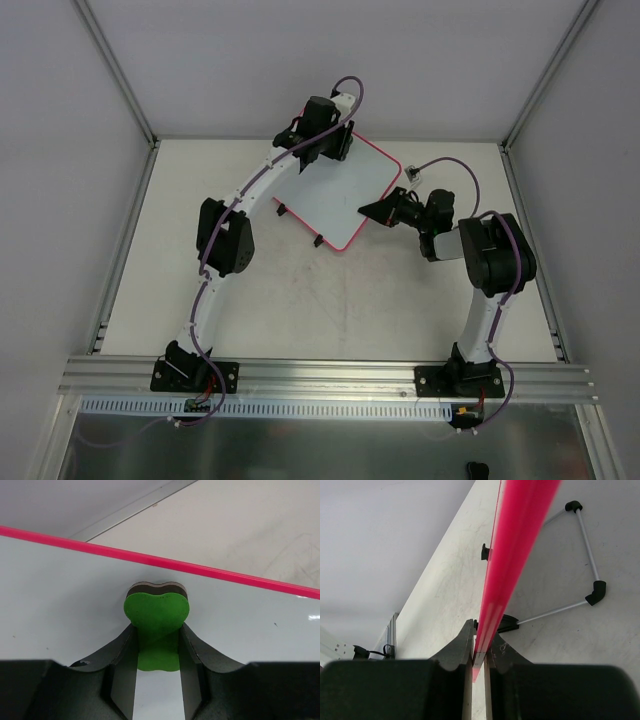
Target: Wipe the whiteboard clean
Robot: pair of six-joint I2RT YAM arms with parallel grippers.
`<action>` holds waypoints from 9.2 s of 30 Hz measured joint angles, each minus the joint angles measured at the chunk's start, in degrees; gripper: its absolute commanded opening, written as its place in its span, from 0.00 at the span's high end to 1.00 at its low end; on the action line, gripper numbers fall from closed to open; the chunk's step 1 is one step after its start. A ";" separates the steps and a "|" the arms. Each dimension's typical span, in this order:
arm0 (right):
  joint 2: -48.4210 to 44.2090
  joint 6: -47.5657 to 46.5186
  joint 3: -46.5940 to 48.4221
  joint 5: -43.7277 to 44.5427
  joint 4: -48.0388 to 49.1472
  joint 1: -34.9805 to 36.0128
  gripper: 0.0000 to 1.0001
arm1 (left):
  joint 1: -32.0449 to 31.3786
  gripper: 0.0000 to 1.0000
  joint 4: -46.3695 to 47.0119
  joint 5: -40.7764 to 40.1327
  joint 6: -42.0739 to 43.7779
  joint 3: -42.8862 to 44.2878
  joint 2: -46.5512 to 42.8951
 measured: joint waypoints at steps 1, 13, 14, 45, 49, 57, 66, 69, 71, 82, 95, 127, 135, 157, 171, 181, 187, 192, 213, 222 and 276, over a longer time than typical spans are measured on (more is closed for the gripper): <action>-0.20 -0.22 -0.04 -0.02 -0.04 0.13 1.00 | 0.13 1.00 0.00 -0.24 0.00 0.17 0.04; -3.61 -3.80 -1.90 0.04 -1.99 1.64 1.00 | 3.76 1.00 0.09 -5.53 0.02 2.38 1.86; -3.61 -3.80 -1.90 0.04 -2.01 1.64 1.00 | 3.87 1.00 0.09 -5.46 0.02 2.38 1.90; -3.04 -4.94 -1.18 -7.72 -2.05 2.25 1.00 | 3.28 1.00 -3.08 1.36 -17.14 -61.37 -34.18; -3.02 -4.81 -1.18 -9.53 -1.97 2.84 1.00 | 2.97 1.00 -3.39 -0.04 -19.15 -69.70 -41.46; -2.99 -4.50 -1.18 -10.21 -1.75 2.89 1.00 | 2.95 1.00 -3.76 -3.91 -21.18 -77.15 -54.36; -2.99 -4.42 -1.18 -10.21 -1.73 2.86 1.00 | 2.95 1.00 -1.88 -5.55 -25.42 -82.99 -58.58; -2.69 -4.15 -1.01 -10.21 -1.66 2.84 1.00 | 2.95 1.00 -2.56 -5.55 -27.10 -86.99 -58.55; -2.25 -3.82 -0.68 -10.21 -1.64 2.82 1.00 | 2.95 0.98 -2.82 -5.55 -27.76 -88.83 -58.60; -1.03 -2.49 -0.26 -10.05 -1.14 2.43 0.90 | 2.95 0.71 -2.91 -7.21 -29.53 -92.80 -59.71; -0.15 -0.87 0.59 -9.99 1.53 1.88 0.83 | 2.95 0.48 -2.19 -8.92 -30.23 -94.31 -59.71; 2.56 3.32 5.62 -7.41 4.57 1.44 0.68 | 2.23 0.52 -1.81 -9.01 -30.60 -94.88 -59.82; 3.89 4.59 6.05 -7.08 4.70 0.96 0.81 | 2.23 0.54 -1.81 -8.98 -30.60 -94.88 -60.13; 4.46 6.80 6.47 -7.04 4.39 0.68 0.99 | 1.25 0.69 -1.90 -10.58 -31.12 -93.66 -57.59; 4.46 6.86 6.49 -7.19 4.37 0.70 1.00 | -1.55 1.00 -2.45 -13.38 -30.64 -90.40 -60.43; 4.48 6.86 6.80 -7.32 4.02 0.72 0.99 | -2.29 1.00 5.46 -13.07 -24.48 -75.01 -55.76; 4.48 6.84 6.80 -7.41 3.96 0.74 0.99 | -4.35 1.00 13.25 -11.21 -19.85 -68.00 -43.60; 4.48 6.84 6.82 -7.43 3.96 0.74 0.98 | -5.44 1.00 15.63 -11.76 -16.92 -59.71 -36.44; 4.48 7.30 7.06 -6.97 2.58 0.81 1.00 | -3.48 1.00 14.36 -11.63 -8.63 -32.96 -21.14; 4.48 7.76 7.06 -6.80 2.27 0.85 1.00 | -1.62 1.00 14.25 -15.04 -6.91 -33.68 -21.40; 4.48 7.26 7.06 -6.38 1.51 0.83 1.00 | -12.41 1.00 29.99 -15.02 -7.69 -61.11 -31.26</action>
